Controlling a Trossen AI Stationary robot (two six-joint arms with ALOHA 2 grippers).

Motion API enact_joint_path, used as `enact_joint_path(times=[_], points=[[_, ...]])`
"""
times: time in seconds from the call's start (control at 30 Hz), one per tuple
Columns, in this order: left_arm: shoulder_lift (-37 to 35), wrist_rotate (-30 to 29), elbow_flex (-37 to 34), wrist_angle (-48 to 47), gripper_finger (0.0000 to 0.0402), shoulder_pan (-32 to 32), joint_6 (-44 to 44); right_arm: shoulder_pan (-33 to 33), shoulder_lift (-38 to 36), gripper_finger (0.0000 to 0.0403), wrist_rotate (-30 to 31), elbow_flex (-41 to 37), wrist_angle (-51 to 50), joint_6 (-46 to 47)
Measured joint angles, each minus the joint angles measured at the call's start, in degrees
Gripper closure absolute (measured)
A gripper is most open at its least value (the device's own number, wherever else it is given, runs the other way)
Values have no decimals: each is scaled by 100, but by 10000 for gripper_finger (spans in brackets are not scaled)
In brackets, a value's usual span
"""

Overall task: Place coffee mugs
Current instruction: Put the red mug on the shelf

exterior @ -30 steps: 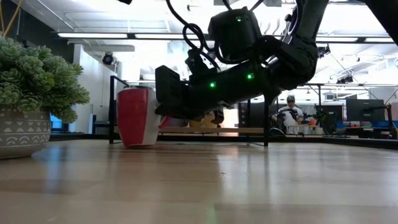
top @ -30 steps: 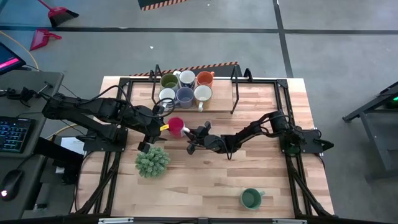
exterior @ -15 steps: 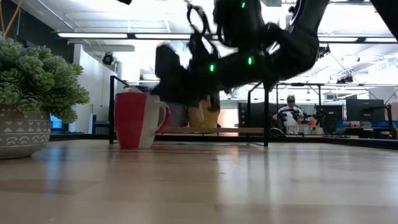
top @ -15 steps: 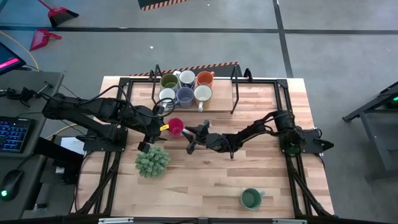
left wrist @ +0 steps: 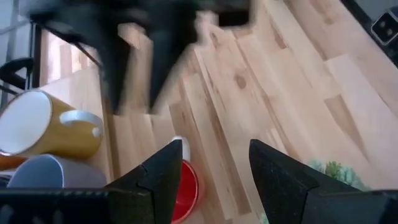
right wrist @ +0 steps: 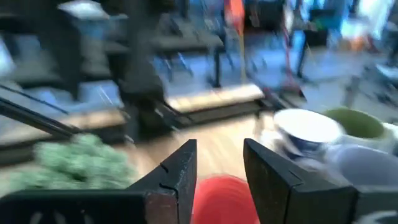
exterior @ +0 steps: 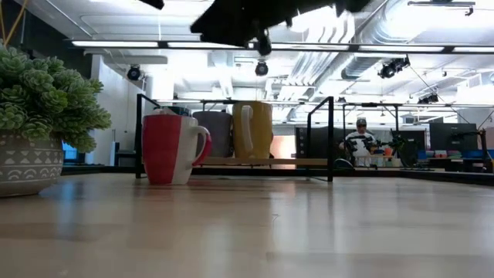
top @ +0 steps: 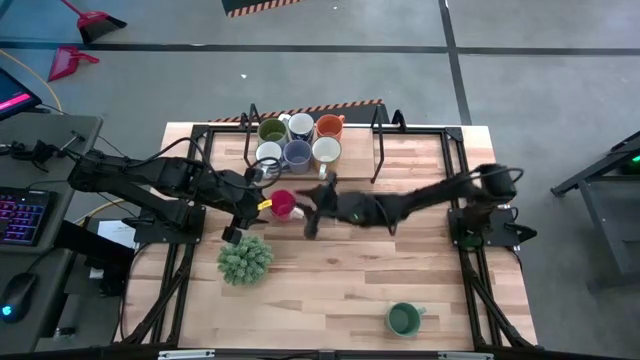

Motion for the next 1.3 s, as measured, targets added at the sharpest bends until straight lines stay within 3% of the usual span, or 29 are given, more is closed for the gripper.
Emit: enact_joint_path(times=[0.13,0.3,0.47,0.63,0.77,1.0,1.17,1.3], points=[[0,13,0,-334,225,-28,-174,-418,-313,284,100,1127,-2335,-49],[2,103,-2,-403,225,-388,-732,-971,-452,284,303,2257,-3178,-889],[37,-136,-73,21,225,-1224,-1673,-1735,-463,284,-458,2921,-3861,-786],[225,-844,-708,1611,225,-2089,-2684,-2357,-464,284,-2022,3337,-4123,-582],[805,-1394,-737,2418,225,-2537,-3465,-2354,-462,284,-2406,3926,-5039,-886],[2310,-2034,-262,2950,225,-3248,-4436,-2054,-379,284,-2056,4999,-6775,-1439],[3091,-2045,127,3029,225,-3775,-5247,-2175,-320,284,-2201,5195,-7742,-1028],[3397,-2390,208,3256,225,-4203,-5457,-2107,-245,284,-2418,5202,-7838,-832]])
